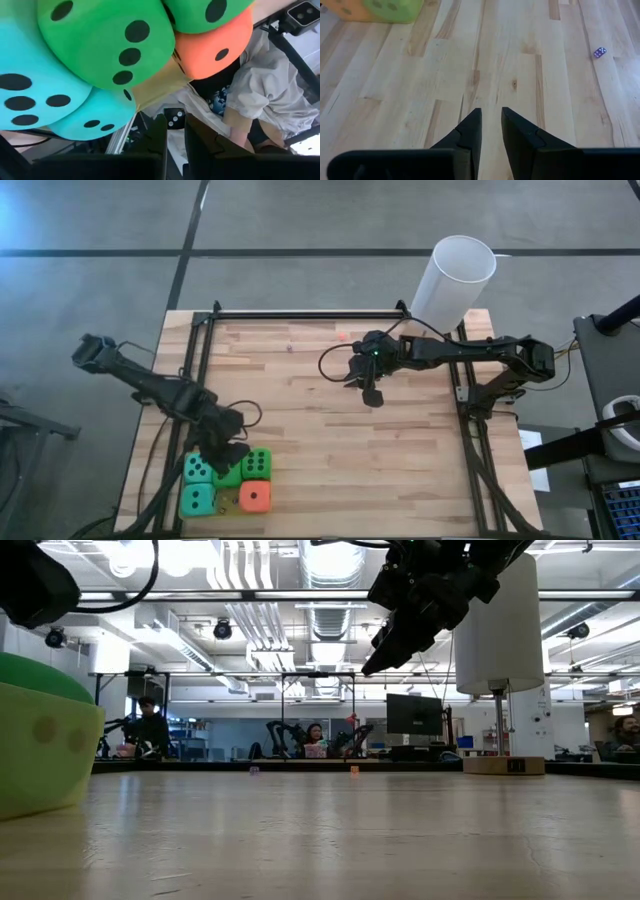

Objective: Pick & Place Dice
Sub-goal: Put the black dice into the yellow bin

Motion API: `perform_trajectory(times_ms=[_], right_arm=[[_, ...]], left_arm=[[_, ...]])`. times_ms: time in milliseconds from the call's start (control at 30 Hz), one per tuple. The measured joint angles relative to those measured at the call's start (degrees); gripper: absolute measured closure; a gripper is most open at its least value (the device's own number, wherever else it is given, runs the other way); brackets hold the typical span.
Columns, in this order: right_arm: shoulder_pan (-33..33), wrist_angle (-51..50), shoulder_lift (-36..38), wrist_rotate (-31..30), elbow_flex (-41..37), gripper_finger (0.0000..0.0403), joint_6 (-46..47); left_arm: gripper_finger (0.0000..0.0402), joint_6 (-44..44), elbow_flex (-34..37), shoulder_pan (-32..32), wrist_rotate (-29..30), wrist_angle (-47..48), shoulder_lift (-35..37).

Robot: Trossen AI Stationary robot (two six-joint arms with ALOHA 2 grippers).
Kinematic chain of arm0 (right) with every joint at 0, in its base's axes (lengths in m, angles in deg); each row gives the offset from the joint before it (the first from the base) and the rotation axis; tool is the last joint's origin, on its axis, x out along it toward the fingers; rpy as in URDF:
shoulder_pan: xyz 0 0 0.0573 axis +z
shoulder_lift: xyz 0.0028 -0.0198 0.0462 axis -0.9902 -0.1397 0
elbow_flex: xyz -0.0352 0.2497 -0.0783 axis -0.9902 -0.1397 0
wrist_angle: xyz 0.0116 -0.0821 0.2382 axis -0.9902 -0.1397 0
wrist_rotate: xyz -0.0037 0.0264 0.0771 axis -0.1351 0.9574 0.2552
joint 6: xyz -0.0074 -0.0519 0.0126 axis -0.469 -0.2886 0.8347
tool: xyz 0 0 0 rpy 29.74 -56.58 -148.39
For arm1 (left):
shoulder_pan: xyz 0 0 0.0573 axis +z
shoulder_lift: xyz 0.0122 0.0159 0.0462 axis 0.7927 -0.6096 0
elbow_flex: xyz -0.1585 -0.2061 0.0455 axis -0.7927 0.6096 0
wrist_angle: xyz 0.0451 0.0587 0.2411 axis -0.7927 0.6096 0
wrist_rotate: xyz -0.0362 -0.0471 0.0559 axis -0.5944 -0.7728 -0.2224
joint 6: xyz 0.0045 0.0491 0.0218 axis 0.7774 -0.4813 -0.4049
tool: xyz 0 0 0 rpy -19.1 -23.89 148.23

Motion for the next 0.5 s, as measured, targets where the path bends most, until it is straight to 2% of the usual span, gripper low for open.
perform_trajectory(times_ms=[500], right_arm=[[0.0,0.0,0.0,-0.01,0.0,0.0311,0.0]], left_arm=[[0.0354,3.0,4.54,-0.37,-2.13,-8.19,-0.02]])
